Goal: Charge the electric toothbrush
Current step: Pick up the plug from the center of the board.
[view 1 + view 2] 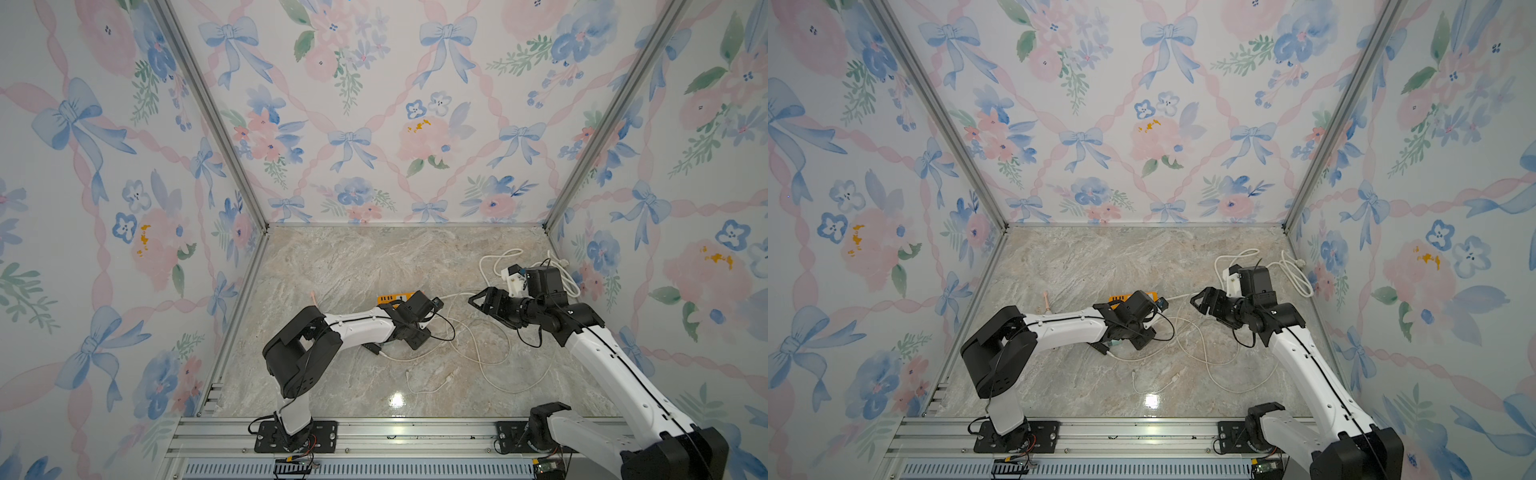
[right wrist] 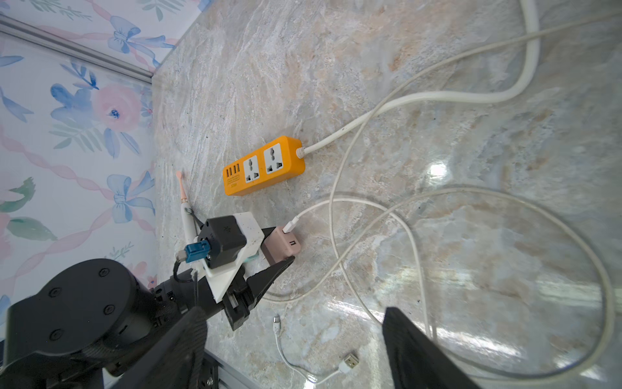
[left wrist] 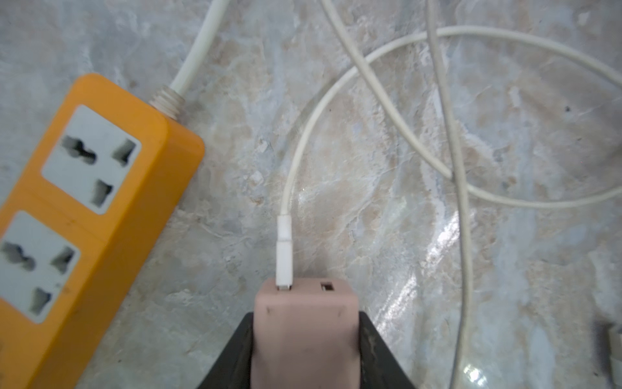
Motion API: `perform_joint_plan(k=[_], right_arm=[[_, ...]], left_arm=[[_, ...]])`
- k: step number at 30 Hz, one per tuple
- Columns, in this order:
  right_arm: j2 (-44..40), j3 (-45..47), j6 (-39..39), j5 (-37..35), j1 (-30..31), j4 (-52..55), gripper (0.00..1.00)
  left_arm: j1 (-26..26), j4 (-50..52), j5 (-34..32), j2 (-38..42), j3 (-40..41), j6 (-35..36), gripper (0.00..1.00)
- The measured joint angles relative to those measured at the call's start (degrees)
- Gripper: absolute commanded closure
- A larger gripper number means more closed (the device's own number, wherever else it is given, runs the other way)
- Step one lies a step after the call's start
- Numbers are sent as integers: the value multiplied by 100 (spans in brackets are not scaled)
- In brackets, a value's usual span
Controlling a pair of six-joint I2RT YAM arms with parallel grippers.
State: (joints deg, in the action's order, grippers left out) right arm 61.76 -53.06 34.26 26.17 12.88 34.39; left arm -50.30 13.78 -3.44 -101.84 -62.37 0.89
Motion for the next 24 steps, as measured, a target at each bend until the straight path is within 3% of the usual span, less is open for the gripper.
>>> perform_joint_plan(k=[7,11,17,24], right_arm=[[127,-173,109,662,227,-195,24],[157,-81,295,981,525,-638,28],[245,35,605,1054,815,-1572,40],[793,61,800,1032,879,-2166,36]], left_arm=[[354,-533,131,1165,-118,1049,100],[358,-905,568,1665,-118,1670,100],[358,-1010,1191,1738,-116,2225,100],[356,-1058,1502,1792,-116,2529,100]])
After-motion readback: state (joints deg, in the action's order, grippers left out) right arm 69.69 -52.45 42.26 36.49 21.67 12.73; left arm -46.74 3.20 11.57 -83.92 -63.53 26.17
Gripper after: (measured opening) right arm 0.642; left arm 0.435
